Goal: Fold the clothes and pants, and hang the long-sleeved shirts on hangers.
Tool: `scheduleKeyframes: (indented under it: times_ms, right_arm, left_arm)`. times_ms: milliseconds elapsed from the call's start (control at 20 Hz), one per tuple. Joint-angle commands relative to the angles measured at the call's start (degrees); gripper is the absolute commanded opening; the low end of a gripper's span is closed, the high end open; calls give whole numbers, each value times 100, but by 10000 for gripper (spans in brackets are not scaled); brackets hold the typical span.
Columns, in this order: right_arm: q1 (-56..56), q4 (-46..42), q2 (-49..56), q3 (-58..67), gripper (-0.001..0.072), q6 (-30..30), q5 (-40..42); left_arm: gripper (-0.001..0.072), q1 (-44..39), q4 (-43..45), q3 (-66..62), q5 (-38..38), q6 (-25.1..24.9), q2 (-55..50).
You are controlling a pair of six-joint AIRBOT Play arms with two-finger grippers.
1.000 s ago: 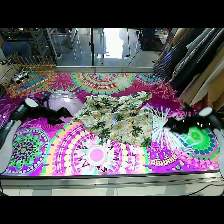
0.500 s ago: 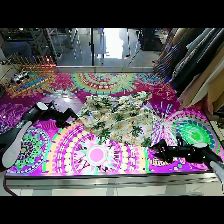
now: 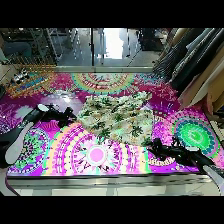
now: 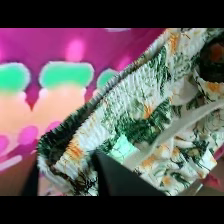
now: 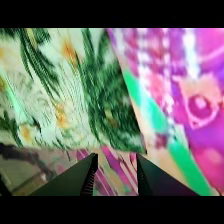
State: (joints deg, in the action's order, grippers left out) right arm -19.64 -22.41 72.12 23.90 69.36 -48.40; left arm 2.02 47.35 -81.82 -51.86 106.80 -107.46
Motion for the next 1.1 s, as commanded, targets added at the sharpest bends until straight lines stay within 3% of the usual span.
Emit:
scheduleKeyframes:
  times_ms: [0,50,100,200,250,450,700,900,1050]
  right_arm:
    - [87,149,2,-26,317,160,863]
    - [90,179,2,-26,224,149,927]
    - [90,190,2,-26,200,142,942]
    - [90,190,2,-26,44,-26,887]
    - [90,195,2,-24,12,-142,837]
    - [90,328,0,22,10,-632,505]
    - [81,234,-490,702,8,-1333,-516]
    - [72,-579,-1921,2033,7,-1283,-1248]
    - [72,-1379,-3158,3388,7,-750,-1355]
  left_arm:
    - [131,2,-114,-2,138,39,-13]
    - [111,2,-114,-2,136,37,-13]
    - [112,2,-114,-2,133,37,-13]
    - [104,2,-116,-4,107,35,-9]
    - [12,2,-116,-4,83,28,0]
    - [13,31,-118,-4,22,-450,125]
    - [12,72,-118,-4,-68,-1585,772]
    - [12,264,-719,-20,-323,-2341,1773]
    - [12,573,-1655,-278,-1001,-3027,2756]
